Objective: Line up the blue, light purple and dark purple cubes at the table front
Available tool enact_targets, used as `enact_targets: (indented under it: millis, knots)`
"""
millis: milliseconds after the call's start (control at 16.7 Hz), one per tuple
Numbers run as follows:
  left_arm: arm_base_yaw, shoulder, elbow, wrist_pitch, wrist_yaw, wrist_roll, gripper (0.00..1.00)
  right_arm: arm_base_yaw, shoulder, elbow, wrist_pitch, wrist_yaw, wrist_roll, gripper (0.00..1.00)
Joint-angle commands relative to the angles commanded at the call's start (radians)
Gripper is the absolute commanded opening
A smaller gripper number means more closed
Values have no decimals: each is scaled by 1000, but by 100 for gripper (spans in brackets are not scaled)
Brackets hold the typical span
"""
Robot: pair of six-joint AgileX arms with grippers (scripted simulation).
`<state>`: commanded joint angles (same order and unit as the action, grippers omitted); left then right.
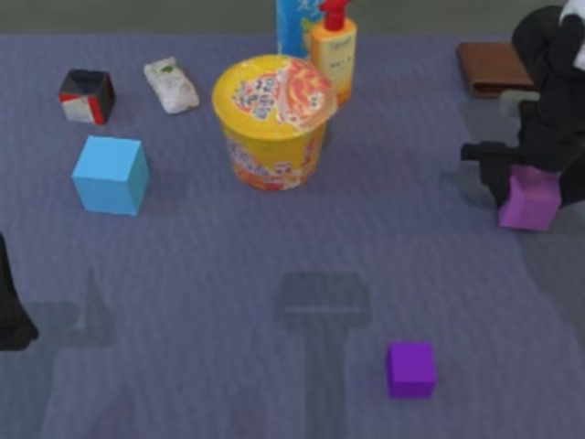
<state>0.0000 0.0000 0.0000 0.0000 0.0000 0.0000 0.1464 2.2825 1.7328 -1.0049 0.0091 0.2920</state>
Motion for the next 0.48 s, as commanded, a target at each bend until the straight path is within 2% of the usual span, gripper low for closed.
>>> enact_targets:
  millis: [300,480]
  knots:
    - [0,0,0,0,0,0,100,7,-43,111,-158,-1,-3,0]
    - [0,0,0,0,0,0,100,8,-59,142,-199,-1,-3,0]
